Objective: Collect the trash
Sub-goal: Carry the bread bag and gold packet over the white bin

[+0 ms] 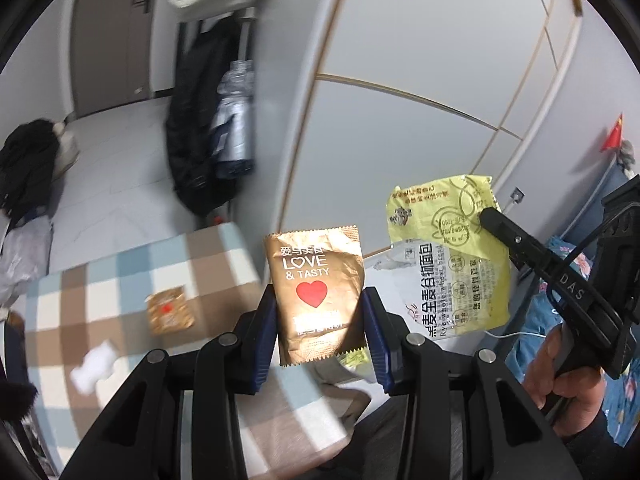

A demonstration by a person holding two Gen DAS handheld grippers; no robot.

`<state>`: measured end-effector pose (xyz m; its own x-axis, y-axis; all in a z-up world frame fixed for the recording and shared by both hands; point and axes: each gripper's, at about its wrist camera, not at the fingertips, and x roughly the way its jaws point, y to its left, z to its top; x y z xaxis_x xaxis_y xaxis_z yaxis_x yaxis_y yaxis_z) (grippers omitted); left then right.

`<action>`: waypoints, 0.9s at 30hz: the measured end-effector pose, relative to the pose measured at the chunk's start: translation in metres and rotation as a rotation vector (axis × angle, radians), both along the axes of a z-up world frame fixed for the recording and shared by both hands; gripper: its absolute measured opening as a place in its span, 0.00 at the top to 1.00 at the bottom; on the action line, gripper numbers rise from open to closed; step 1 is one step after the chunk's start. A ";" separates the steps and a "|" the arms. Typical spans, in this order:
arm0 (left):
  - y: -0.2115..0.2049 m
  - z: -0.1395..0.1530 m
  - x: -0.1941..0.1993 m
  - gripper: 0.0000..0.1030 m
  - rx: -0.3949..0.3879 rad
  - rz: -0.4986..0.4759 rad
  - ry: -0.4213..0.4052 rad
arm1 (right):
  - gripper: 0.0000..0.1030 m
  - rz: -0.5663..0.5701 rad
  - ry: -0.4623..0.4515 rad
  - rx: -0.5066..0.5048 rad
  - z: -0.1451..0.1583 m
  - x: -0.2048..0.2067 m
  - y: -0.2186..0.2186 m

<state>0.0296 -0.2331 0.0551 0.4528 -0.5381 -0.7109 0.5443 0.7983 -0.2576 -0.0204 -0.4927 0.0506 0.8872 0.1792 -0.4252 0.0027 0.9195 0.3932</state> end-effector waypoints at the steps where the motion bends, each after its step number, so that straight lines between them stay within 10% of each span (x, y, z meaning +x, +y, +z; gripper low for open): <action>1: -0.011 -0.001 0.002 0.66 -0.002 -0.021 0.003 | 0.97 -0.014 0.002 -0.001 -0.001 0.000 -0.009; 14: -0.123 -0.054 0.030 0.66 0.033 -0.193 0.117 | 0.97 -0.177 0.091 0.031 -0.058 0.001 -0.112; 27: -0.194 -0.166 0.058 0.66 0.143 -0.290 0.409 | 0.97 -0.246 0.300 0.142 -0.168 0.011 -0.167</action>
